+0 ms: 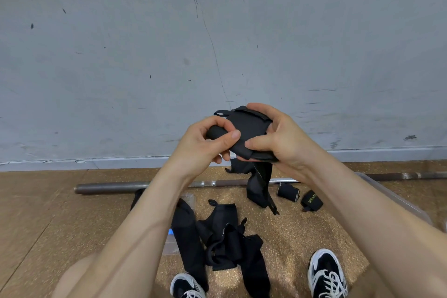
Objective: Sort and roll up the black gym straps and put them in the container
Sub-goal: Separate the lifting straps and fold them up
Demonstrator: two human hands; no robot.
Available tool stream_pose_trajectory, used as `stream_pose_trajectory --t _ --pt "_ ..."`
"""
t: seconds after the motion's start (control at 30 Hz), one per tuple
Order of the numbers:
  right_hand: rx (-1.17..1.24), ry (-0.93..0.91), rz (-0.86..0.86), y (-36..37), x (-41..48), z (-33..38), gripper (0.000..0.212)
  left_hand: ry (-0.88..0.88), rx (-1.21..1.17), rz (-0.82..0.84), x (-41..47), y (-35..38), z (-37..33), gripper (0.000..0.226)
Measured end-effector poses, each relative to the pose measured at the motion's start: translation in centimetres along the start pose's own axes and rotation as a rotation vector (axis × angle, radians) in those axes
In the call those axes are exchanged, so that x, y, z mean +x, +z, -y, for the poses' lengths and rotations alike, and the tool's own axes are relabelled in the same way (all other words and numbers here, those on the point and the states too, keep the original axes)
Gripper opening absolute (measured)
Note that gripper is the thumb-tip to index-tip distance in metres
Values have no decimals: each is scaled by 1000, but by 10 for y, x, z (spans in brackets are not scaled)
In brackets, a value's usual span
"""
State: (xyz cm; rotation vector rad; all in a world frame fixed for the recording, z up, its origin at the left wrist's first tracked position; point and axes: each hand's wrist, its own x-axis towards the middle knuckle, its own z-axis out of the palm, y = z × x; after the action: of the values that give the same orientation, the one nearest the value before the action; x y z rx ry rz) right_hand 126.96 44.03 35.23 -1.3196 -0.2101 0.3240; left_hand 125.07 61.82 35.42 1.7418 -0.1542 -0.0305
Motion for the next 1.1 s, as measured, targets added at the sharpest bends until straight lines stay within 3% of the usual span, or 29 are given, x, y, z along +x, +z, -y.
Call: stream_pose_trajectory --t 0.07,0.13,0.27,0.47,0.73,0.93,1.1 --pt "91 53 27 -2 -2 4 66 -48 -157 122 0 -7 0 24" --pt "127 85 46 -4 -3 6 64 -39 -197 144 0 -11 1 26" --pt "121 94 64 -3 -2 3 66 -18 -116 51 1 -6 1 20" --pt "-78 -6 18 0 1 -3 69 -4 31 -51 2 2 2 15" --pt "70 56 -62 8 -1 -1 25 -3 -86 -185 3 18 6 21" --pt "-20 34 -75 5 0 -6 33 -64 -138 -88 2 20 4 19" --pt "18 32 -85 6 -2 -6 39 -45 -24 -63 2 18 6 15"
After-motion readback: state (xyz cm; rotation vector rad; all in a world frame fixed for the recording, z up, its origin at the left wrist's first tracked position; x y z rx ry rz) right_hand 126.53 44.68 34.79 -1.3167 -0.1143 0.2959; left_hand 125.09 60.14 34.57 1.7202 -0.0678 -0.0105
